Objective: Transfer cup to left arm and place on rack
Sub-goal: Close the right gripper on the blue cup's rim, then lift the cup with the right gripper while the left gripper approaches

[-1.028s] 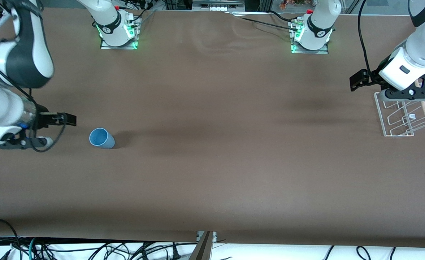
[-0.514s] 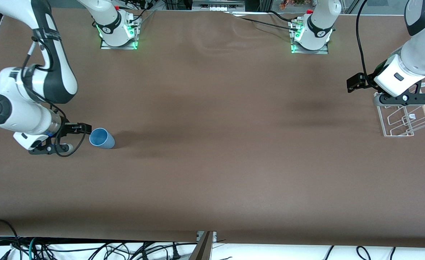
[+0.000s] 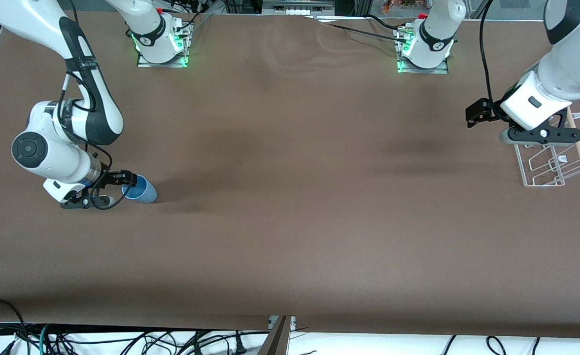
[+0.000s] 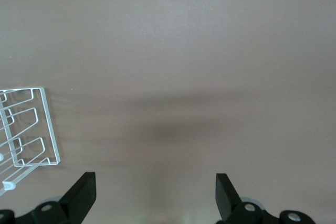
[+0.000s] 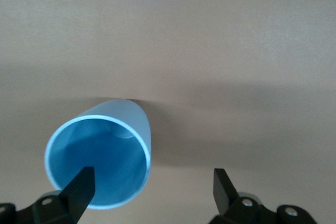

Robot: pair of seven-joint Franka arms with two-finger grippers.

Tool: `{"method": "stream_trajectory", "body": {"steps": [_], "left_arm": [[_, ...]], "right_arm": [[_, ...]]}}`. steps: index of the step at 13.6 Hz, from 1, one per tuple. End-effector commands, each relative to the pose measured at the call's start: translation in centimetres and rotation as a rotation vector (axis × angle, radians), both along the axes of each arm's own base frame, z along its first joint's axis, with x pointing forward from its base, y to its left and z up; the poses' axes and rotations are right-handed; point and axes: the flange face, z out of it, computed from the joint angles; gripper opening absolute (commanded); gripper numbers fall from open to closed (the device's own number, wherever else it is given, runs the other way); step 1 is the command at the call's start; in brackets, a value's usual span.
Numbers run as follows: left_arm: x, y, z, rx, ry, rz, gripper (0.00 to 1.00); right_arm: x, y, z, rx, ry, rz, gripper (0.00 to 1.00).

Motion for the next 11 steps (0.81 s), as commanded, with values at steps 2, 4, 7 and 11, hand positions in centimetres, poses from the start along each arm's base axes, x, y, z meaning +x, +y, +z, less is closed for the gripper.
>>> {"method": "stream_trajectory", "body": {"steps": [2,4,7,11], "left_arm": [[1.3,-0.3,-0.4,0.012,0.015,-0.010,1.00],[1.3,-0.3,-0.1,0.011,0.010,-0.011,1.00],[1.3,-0.1,-0.1,0.009,0.015,-0.014,1.00],[1.5,0.6,0.0,-0.006,0.013,-0.003,1.00]], "right_arm": [[-0.1,-0.5,-1.5,-0.002,-0.028,0.018,0.99],[-0.1,-0.5,-1.7,0.000,-0.028,0.014,0.55],[-0.2,-0.4,-1.9,0.006,-0.019,-0.008,0.12],[0.0,-0.1,-2.1,0.046,-0.017,-0.047,0.00]]}}
